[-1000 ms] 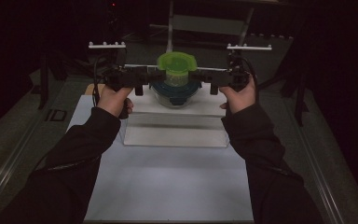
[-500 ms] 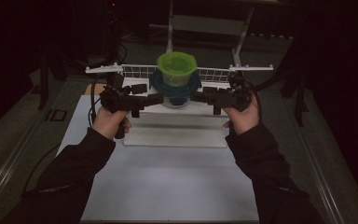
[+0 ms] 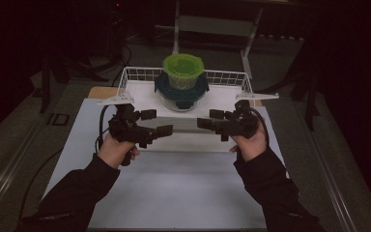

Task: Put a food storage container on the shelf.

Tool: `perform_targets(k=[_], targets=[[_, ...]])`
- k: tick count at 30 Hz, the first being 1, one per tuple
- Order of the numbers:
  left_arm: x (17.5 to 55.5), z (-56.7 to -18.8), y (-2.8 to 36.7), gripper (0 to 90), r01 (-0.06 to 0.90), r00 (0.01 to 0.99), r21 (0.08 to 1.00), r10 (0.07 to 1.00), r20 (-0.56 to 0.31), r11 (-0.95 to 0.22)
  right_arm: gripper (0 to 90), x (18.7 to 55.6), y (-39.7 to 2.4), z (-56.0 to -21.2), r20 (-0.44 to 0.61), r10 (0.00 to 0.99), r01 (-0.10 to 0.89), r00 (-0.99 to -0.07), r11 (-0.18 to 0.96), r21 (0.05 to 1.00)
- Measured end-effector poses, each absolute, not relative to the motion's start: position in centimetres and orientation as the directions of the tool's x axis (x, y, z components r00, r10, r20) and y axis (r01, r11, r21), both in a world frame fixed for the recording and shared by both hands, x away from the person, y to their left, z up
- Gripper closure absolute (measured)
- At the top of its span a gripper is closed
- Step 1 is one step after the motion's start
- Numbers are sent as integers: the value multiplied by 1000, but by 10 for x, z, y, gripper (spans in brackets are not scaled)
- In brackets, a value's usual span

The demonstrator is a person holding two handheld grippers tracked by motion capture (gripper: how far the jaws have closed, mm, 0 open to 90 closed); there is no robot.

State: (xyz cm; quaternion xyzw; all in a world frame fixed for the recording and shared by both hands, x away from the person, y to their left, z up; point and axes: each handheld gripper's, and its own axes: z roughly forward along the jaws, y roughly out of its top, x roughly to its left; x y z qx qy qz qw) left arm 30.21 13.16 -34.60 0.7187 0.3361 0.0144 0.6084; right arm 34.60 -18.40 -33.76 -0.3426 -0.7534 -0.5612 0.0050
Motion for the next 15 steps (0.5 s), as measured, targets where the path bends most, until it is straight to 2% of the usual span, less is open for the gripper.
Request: perform_targets(k=[15], targets=[[281,-401,126,0,468,794,876,493,-356,-120,184,332,-197,-400,403,516,548,-756,162,821]])
